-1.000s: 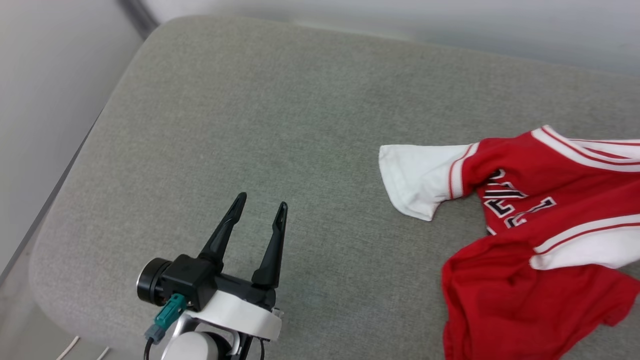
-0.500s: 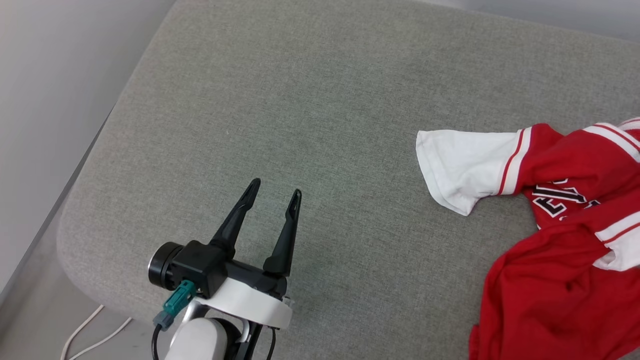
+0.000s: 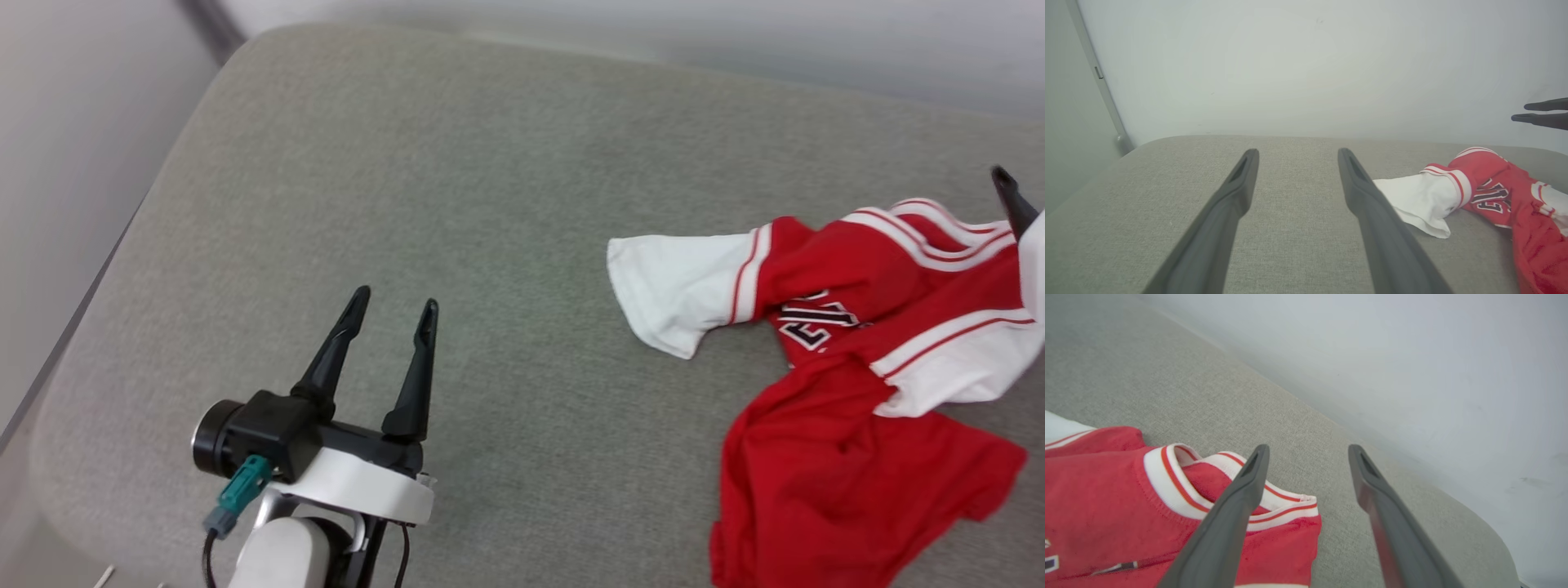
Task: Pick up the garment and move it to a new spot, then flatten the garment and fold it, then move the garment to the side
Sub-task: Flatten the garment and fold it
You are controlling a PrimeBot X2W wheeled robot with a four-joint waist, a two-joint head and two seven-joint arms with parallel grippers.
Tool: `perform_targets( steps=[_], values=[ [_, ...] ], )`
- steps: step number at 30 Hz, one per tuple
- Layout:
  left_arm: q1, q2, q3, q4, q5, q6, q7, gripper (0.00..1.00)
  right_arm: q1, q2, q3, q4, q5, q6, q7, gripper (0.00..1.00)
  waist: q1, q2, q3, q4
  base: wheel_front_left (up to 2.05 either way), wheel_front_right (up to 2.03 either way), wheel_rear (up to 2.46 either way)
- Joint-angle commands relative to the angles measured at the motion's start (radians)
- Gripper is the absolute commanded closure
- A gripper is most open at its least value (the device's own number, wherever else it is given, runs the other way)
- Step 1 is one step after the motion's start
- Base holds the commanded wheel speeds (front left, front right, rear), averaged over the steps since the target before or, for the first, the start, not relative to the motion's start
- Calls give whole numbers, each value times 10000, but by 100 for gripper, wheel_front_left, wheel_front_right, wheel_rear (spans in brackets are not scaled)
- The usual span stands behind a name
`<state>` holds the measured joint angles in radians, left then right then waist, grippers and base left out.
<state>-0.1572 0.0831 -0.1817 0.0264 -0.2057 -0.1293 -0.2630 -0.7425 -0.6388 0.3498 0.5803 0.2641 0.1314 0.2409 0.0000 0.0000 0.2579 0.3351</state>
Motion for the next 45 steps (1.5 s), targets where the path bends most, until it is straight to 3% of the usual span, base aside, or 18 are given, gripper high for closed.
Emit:
perform_targets(
  steps=[1, 8, 17, 22, 27, 31, 41, 45],
  values=[
    [123, 28, 99, -41, -8, -10, -25, 0, 90, 174, -203, -105, 181, -13, -287, 0, 0, 0, -472, -493, 0, 0, 0],
    [371, 97, 775, -293, -99, -9, -25, 0, 1354, 1187, -1261, -1444, 729, -13, -2017, 0, 0, 0, -1102, -1521, 0, 0, 0],
    [451, 233, 1223, -589, -195, -9, -25, 0, 4390, 2938, -3200, -4004, 748, -11, -3367, 0, 0, 0, -1269, -2558, 0, 0, 0],
    [603, 491, 1029, -228, -270, -11, -25, 0, 5692, 3956, -3894, -5051, 672, -10, -3953, 0, 0, 0, -1234, -3021, 0, 0, 0],
    [136, 1006, 497, 393, -492, -11, 313, 0, 6124, 4480, -4126, -5548, 552, -11, -4138, 0, 0, 0, -1007, -3488, 0, 0, 0],
    [-880, 1640, -137, 585, -1050, -9, 1623, 0, 6015, 4545, -4212, -5748, 503, -10, -4122, 0, 0, 0, -690, -3842, 0, 0, 0],
    [-4502, 3471, -2384, 1945, -3311, -9, 7882, 0, 5629, 4625, -4171, -5711, 504, -10, -4223, 0, 0, 0, 206, -4525, 0, 0, 0],
    [-5493, 4014, -2878, 2508, -3582, -9, 9247, 0, 5525, 4700, -4027, -5505, 450, -11, -4342, 0, 0, 0, 498, -4831, 0, 0, 0]
  ],
)
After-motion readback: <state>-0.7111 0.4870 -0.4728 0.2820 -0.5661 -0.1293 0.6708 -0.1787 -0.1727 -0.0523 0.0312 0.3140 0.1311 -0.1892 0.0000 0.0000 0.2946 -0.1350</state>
